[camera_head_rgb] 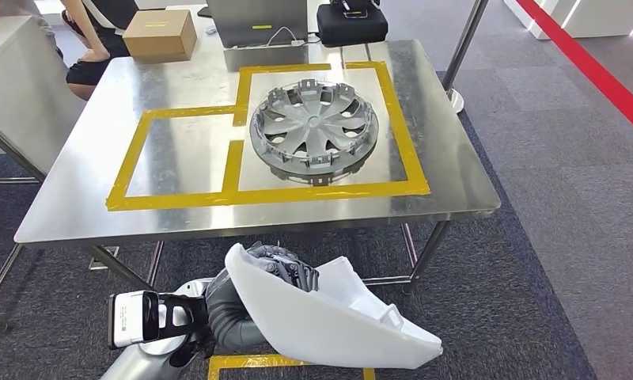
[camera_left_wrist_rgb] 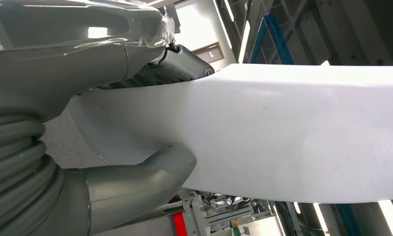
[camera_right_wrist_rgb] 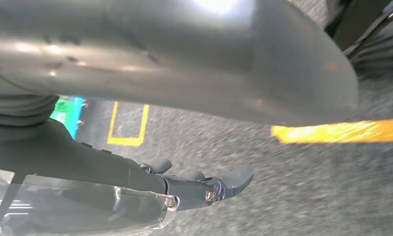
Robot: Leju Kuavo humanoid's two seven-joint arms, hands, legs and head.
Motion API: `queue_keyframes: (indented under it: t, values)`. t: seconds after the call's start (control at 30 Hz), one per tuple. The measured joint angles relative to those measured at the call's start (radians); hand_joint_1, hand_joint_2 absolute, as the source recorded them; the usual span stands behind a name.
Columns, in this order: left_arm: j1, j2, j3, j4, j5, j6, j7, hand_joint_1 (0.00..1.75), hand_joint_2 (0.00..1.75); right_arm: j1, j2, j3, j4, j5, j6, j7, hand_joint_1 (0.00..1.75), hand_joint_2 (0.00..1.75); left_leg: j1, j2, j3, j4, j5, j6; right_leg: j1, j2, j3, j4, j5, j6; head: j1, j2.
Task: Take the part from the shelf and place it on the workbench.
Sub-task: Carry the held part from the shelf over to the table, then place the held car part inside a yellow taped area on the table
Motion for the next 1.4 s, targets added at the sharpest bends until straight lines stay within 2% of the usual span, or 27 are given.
queue_keyframes:
  t: [0.07, 0.1, 0.13, 0.2, 0.23, 0.27, 0.3, 0.33, 0.37, 0.43, 0.47, 0.5, 0.57, 0.6, 0.63, 0.7, 0.77, 0.8, 0.87, 0.93, 0.97, 1.03, 1.07, 1.1, 1.17, 1.3, 1.4]
  values:
    - [0.001, 0.002, 0.0, 0.003, 0.002, 0.0, 0.001, 1.75, 1.75, -0.001, 0.005, 0.0, 0.0, 0.0, 0.002, -0.008, 0.0, 0.0, -0.003, 0.003, 0.002, -0.104, 0.17, 0.011, 0.001, 0.002, 0.04, -0.008, -0.034, 0.008, 0.0, 0.0]
    - [0.001, 0.002, 0.0, 0.003, 0.002, 0.0, 0.002, 1.75, 1.75, -0.002, 0.007, 0.0, 0.0, -0.001, 0.003, -0.012, 0.0, 0.0, -0.006, 0.003, 0.009, -0.132, 0.234, 0.017, 0.002, 0.002, 0.055, -0.018, -0.048, 0.015, 0.0, 0.0]
    - [0.001, 0.001, 0.0, 0.001, 0.002, 0.0, 0.003, 1.75, 1.75, -0.004, 0.009, 0.0, 0.0, -0.002, 0.002, -0.018, 0.0, 0.0, -0.009, 0.002, 0.018, -0.142, 0.263, 0.024, 0.002, 0.003, 0.071, -0.023, -0.052, 0.023, -0.001, 0.0]
    - [-0.002, -0.005, 0.0, -0.005, 0.002, -0.001, 0.004, 1.75, 1.75, -0.011, 0.011, 0.0, 0.0, -0.003, 0.0, -0.03, 0.0, 0.0, -0.008, -0.003, 0.049, -0.154, 0.246, 0.039, 0.002, 0.002, 0.07, 0.01, -0.023, 0.04, -0.001, 0.0]
    - [-0.002, -0.008, 0.0, -0.008, 0.001, -0.001, 0.005, 1.75, 1.75, -0.016, 0.013, 0.0, 0.0, -0.003, -0.001, -0.036, 0.0, 0.0, -0.004, -0.003, 0.067, -0.164, 0.239, 0.046, 0.003, 0.0, 0.043, 0.068, 0.006, 0.045, 0.0, 0.0]
    - [-0.002, -0.009, 0.0, -0.009, 0.0, -0.001, 0.006, 1.75, 1.75, -0.019, 0.014, 0.0, 0.0, -0.003, -0.002, -0.041, 0.0, 0.0, -0.002, -0.003, 0.087, -0.175, 0.232, 0.052, 0.003, -0.002, -0.003, 0.14, 0.027, 0.047, 0.002, 0.0]
    - [0.0, -0.01, -0.001, -0.01, 0.0, -0.001, 0.007, 1.75, 1.75, -0.021, 0.015, 0.0, 0.0, -0.003, -0.003, -0.044, 0.0, 0.0, 0.0, -0.003, 0.106, -0.185, 0.224, 0.055, 0.003, -0.005, -0.056, 0.211, 0.028, 0.047, 0.003, 0.0]
    - [0.001, -0.009, 0.0, -0.009, -0.001, -0.001, 0.008, 1.75, 1.75, -0.021, 0.015, 0.0, 0.0, -0.002, -0.003, -0.047, 0.0, 0.0, 0.001, -0.004, 0.124, -0.193, 0.213, 0.058, 0.004, -0.006, -0.109, 0.265, 0.006, 0.046, 0.004, 0.0]
    - [0.004, -0.009, 0.0, -0.01, -0.003, 0.0, 0.008, 1.75, 1.75, -0.019, 0.016, 0.0, 0.0, -0.002, -0.004, -0.048, 0.0, 0.0, 0.001, -0.007, 0.141, -0.198, 0.201, 0.06, 0.005, -0.006, -0.151, 0.292, -0.037, 0.047, 0.005, 0.0]
    - [0.013, -0.008, 0.004, -0.014, -0.007, 0.001, 0.009, 1.75, 1.75, -0.015, 0.017, 0.0, 0.0, 0.0, -0.005, -0.049, 0.0, 0.0, 0.0, -0.011, 0.178, -0.201, 0.171, 0.06, 0.006, -0.006, -0.209, 0.277, -0.126, 0.048, 0.006, 0.0]
    - [0.019, -0.008, 0.007, -0.017, -0.009, 0.002, 0.009, 1.75, 1.75, -0.014, 0.018, 0.0, 0.0, 0.0, -0.006, -0.05, 0.0, 0.0, 0.0, -0.012, 0.198, -0.201, 0.155, 0.059, 0.006, -0.006, -0.224, 0.24, -0.131, 0.047, 0.007, 0.0]
    - [0.024, -0.007, 0.01, -0.019, -0.012, 0.003, 0.009, 1.75, 1.75, -0.013, 0.018, 0.0, 0.0, 0.0, -0.008, -0.05, 0.0, 0.0, -0.001, -0.013, 0.219, -0.201, 0.138, 0.057, 0.007, -0.007, -0.232, 0.188, -0.097, 0.044, 0.008, 0.0]
    - [0.033, -0.005, 0.015, -0.023, -0.02, 0.009, 0.005, 1.75, 1.75, -0.009, 0.019, -0.001, 0.0, 0.0, -0.01, -0.049, 0.0, 0.0, -0.004, -0.015, 0.252, -0.199, 0.106, 0.05, 0.009, -0.008, -0.234, 0.085, 0.06, 0.035, 0.009, 0.0]
    - [0.036, -0.003, 0.017, -0.024, -0.025, 0.013, 0.002, 1.75, 1.75, -0.007, 0.02, -0.001, 0.0, 0.0, -0.01, -0.048, 0.0, 0.0, -0.006, -0.017, 0.259, -0.197, 0.093, 0.044, 0.011, -0.009, -0.23, 0.057, 0.121, 0.031, 0.009, 0.0]
    - [0.038, 0.0, 0.019, -0.027, -0.031, 0.019, 0.0, 1.75, 1.75, -0.005, 0.021, -0.001, 0.0, 0.001, -0.011, -0.047, 0.0, 0.0, -0.007, -0.019, 0.266, -0.194, 0.084, 0.038, 0.013, -0.01, -0.227, 0.046, 0.158, 0.026, 0.008, 0.0]
    - [0.035, 0.002, 0.025, -0.035, -0.044, 0.039, -0.005, 1.75, 1.75, -0.007, 0.024, -0.001, 0.0, 0.003, -0.01, -0.046, 0.0, 0.0, -0.008, -0.02, 0.266, -0.184, 0.081, 0.026, 0.012, -0.009, -0.217, 0.044, 0.159, 0.016, 0.007, 0.0]
    - [0.029, 0.005, 0.03, -0.049, -0.076, 0.083, -0.008, 1.75, 1.75, -0.011, 0.025, 0.0, 0.0, 0.008, -0.008, -0.046, 0.0, 0.0, -0.007, -0.015, 0.24, -0.136, 0.083, 0.017, 0.007, -0.008, -0.204, 0.037, 0.154, 0.005, 0.007, 0.0]
    - [0.028, 0.007, 0.034, -0.057, -0.103, 0.115, -0.007, 1.75, 1.75, -0.013, 0.025, 0.0, 0.0, 0.013, -0.005, -0.048, 0.0, 0.0, -0.006, -0.011, 0.21, -0.091, 0.071, 0.012, 0.004, -0.008, -0.198, 0.034, 0.151, 0.001, 0.005, 0.0]
    - [0.03, 0.011, 0.042, -0.076, -0.178, 0.192, -0.002, 1.75, 1.75, -0.014, 0.025, 0.001, 0.0, 0.025, 0.0, -0.053, 0.0, 0.0, -0.001, -0.005, 0.133, 0.018, 0.022, 0.001, 0.004, -0.009, -0.191, 0.032, 0.142, -0.006, 0.003, 0.0]
    - [0.043, 0.018, 0.052, -0.103, -0.272, 0.266, 0.007, 1.75, 1.75, -0.015, 0.025, 0.005, 0.0, 0.039, 0.006, -0.062, 0.0, 0.0, 0.002, -0.003, 0.073, 0.071, 0.0, -0.004, 0.004, -0.008, -0.183, 0.032, 0.132, -0.007, 0.002, 0.0]
    - [0.052, 0.022, 0.057, -0.118, -0.318, 0.296, 0.011, 1.75, 1.75, -0.015, 0.026, 0.008, 0.0, 0.046, 0.007, -0.066, 0.0, 0.0, 0.002, -0.003, 0.065, 0.053, 0.021, -0.003, 0.004, -0.007, -0.177, 0.032, 0.127, -0.007, 0.002, 0.0]
    - [0.064, 0.031, 0.066, -0.142, -0.398, 0.343, 0.02, 1.75, 1.75, -0.015, 0.027, 0.016, 0.0, 0.055, 0.009, -0.073, 0.0, 0.0, 0.001, -0.002, 0.096, -0.065, 0.113, 0.002, 0.005, -0.005, -0.162, 0.031, 0.117, -0.003, 0.002, 0.0]
    - [0.067, 0.035, 0.072, -0.149, -0.43, 0.362, 0.024, 1.75, 1.75, -0.016, 0.028, 0.02, 0.0, 0.058, 0.01, -0.076, 0.0, 0.0, -0.001, -0.001, 0.114, -0.122, 0.142, 0.005, 0.006, -0.005, -0.155, 0.031, 0.113, 0.0, 0.003, 0.0]
    - [0.068, 0.038, 0.077, -0.153, -0.459, 0.38, 0.027, 1.75, 1.75, -0.018, 0.029, 0.023, 0.0, 0.059, 0.011, -0.078, 0.0, 0.0, -0.004, 0.0, 0.125, -0.16, 0.151, 0.01, 0.006, -0.005, -0.152, 0.03, 0.11, 0.005, 0.003, 0.0]
    - [0.071, 0.048, 0.094, -0.154, -0.52, 0.415, 0.03, 1.75, 1.75, -0.022, 0.033, 0.027, 0.0, 0.058, 0.013, -0.083, 0.0, 0.0, -0.009, 0.001, 0.131, -0.173, 0.149, 0.02, 0.008, -0.005, -0.15, 0.028, 0.106, 0.016, 0.004, 0.0]
    - [0.055, 0.072, 0.136, -0.098, -0.613, 0.491, 0.03, 1.75, 1.75, -0.024, 0.039, 0.028, 0.0, 0.046, 0.016, -0.09, 0.0, 0.0, -0.002, 0.001, 0.14, -0.178, 0.179, 0.017, 0.013, -0.007, -0.14, 0.026, 0.098, -0.005, 0.006, 0.0]
    - [0.014, 0.106, 0.174, 0.004, -0.667, 0.56, 0.035, 1.75, 1.75, -0.024, 0.042, 0.028, 0.0, 0.039, 0.017, -0.1, 0.0, 0.0, -0.002, 0.0, 0.14, -0.178, 0.177, 0.02, 0.013, -0.007, -0.135, 0.017, 0.101, -0.002, 0.006, 0.0]
